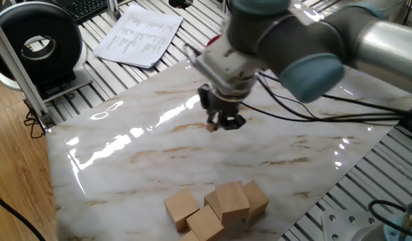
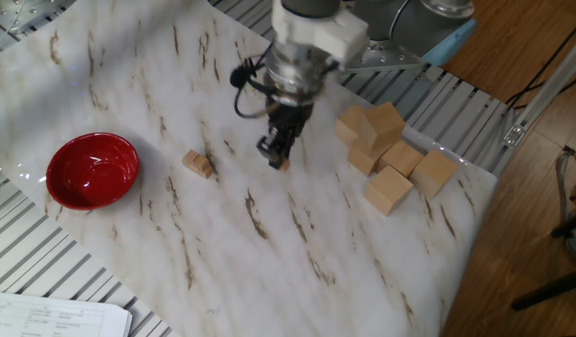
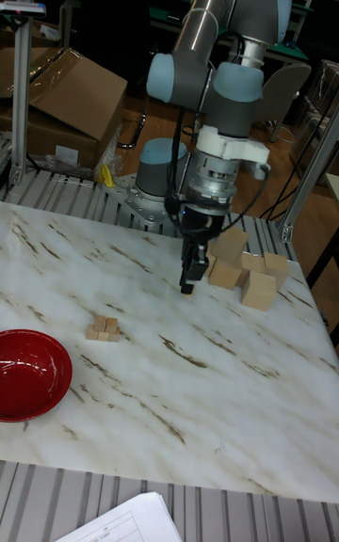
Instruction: Stack the blocks into a pyramid shape
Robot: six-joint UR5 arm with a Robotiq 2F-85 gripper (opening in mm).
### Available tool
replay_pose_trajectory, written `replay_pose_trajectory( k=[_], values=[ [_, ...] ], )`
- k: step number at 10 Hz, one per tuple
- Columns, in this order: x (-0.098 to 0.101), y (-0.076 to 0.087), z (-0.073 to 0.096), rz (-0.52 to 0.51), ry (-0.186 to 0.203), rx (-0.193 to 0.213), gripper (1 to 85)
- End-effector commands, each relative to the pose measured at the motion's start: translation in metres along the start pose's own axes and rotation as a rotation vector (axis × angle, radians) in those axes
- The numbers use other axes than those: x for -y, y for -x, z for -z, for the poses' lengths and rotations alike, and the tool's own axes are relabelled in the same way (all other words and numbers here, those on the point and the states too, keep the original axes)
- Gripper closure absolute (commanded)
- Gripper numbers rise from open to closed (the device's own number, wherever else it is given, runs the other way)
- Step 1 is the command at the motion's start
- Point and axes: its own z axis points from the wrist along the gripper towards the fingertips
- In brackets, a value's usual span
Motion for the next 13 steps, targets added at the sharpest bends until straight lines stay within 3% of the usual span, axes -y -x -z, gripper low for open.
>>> replay_pose_trajectory(
  k=[1, 3, 5, 7, 8, 10, 11, 12, 13],
  values=[
    [0.002, -0.03, -0.005, -0.109, -0.045, -0.046, 84.7],
    [0.003, -0.031, -0.012, -0.167, -0.039, -0.04, 84.7],
    [-0.01, -0.012, -0.015, -0.16, 0.015, 0.011, 84.7],
    [-0.033, 0.0, -0.015, -0.25, 0.012, 0.043, 84.7],
    [-0.039, -0.009, -0.018, -0.217, -0.002, 0.027, 84.7],
    [-0.039, -0.007, -0.019, -0.23, -0.006, 0.039, 84.7],
    [-0.038, -0.017, -0.018, -0.196, -0.018, 0.004, 84.7],
    [-0.037, -0.018, -0.018, -0.201, -0.019, 0.003, 84.7],
    [-0.039, -0.008, -0.018, -0.255, -0.007, 0.038, 84.7]
  ],
)
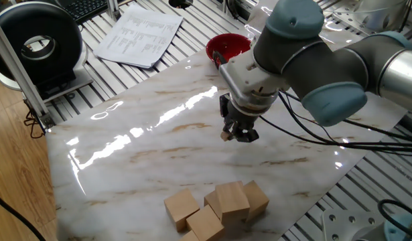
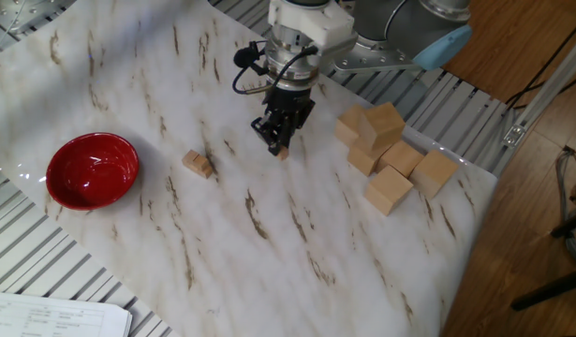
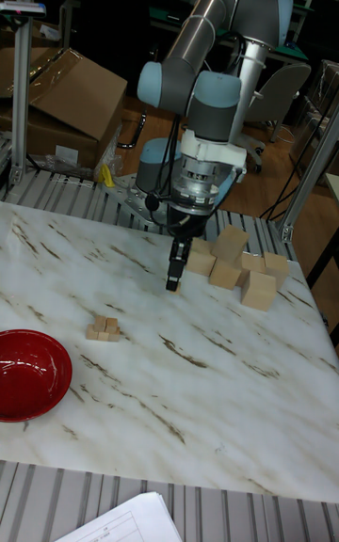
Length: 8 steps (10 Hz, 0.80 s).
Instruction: Stack the blocks into a pyramid shape
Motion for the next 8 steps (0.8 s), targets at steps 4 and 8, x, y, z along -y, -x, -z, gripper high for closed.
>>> replay_pose_trajectory(
  k=[4, 8],
  values=[
    [-0.007, 0.017, 0.001, -0.197, 0.024, 0.073, 84.7],
    [0.001, 0.028, 0.002, -0.223, 0.0, 0.116, 84.7]
  ],
)
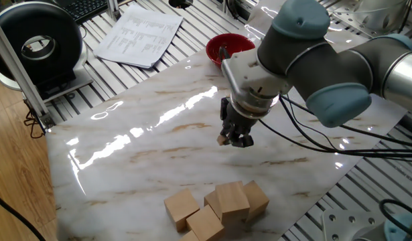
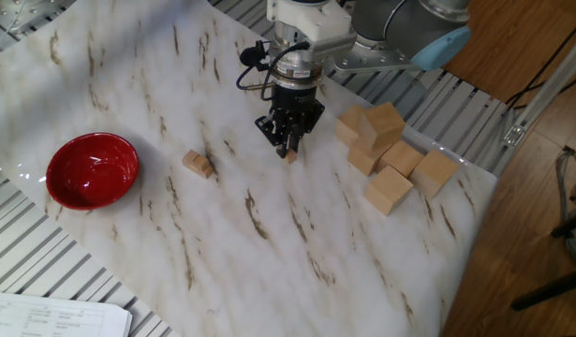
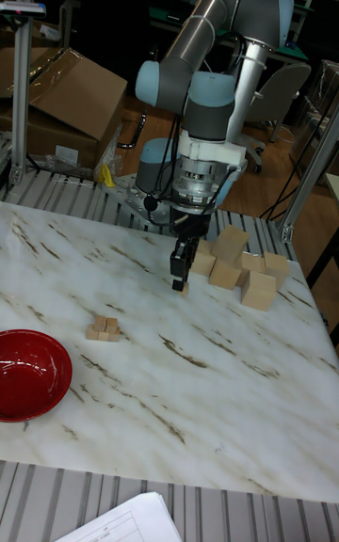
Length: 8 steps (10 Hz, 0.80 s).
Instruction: Stack the blocks into a pyramid shape
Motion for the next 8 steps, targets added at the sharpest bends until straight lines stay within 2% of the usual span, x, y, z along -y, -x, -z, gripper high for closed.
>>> replay_pose_trajectory(
  k=[1, 3, 5, 6, 7, 8],
  values=[
    [0.006, 0.009, 0.002, -0.042, -0.021, 0.038, 84.7],
    [0.011, 0.005, 0.002, -0.067, -0.037, 0.022, 84.7],
    [0.011, 0.007, 0.002, -0.116, -0.038, 0.03, 84.7],
    [0.016, 0.006, 0.003, -0.118, -0.055, 0.026, 84.7],
    [0.026, 0.005, 0.006, -0.102, -0.086, 0.009, 84.7],
    [0.04, 0.002, 0.015, -0.077, -0.101, -0.028, 84.7]
  ],
)
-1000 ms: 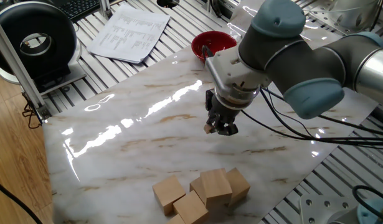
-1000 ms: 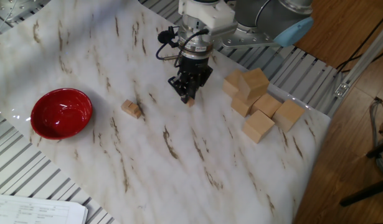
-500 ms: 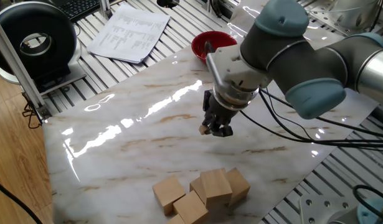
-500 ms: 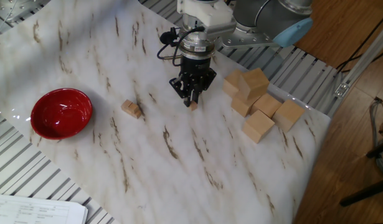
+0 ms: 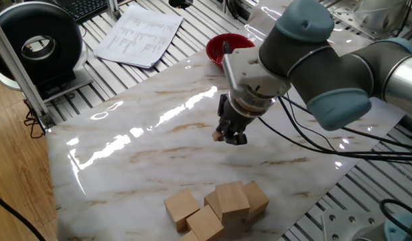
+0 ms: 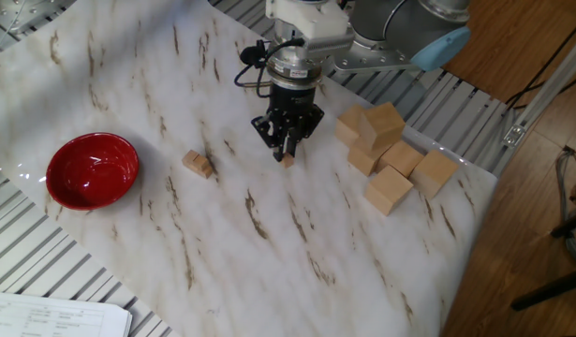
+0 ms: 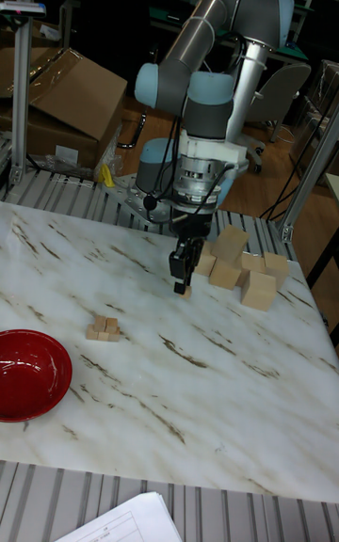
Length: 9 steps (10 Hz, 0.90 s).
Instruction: Stack the blocks into a pyramid shape
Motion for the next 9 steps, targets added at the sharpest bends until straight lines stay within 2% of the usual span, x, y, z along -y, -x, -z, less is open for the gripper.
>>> replay_pose_trajectory(
  k=[1, 2, 3, 4, 6, 9],
  values=[
    [0.032, 0.002, 0.02, 0.013, -0.019, -0.045, 84.7],
    [0.043, 0.0, 0.033, 0.023, 0.007, -0.075, 84.7],
    [0.043, 0.005, 0.038, 0.011, 0.033, -0.081, 84.7],
    [0.046, 0.003, 0.039, 0.033, 0.027, -0.112, 84.7],
    [0.048, -0.004, 0.036, 0.086, 0.047, -0.153, 84.7],
    [0.046, -0.003, 0.024, 0.116, 0.104, -0.157, 84.7]
  ],
)
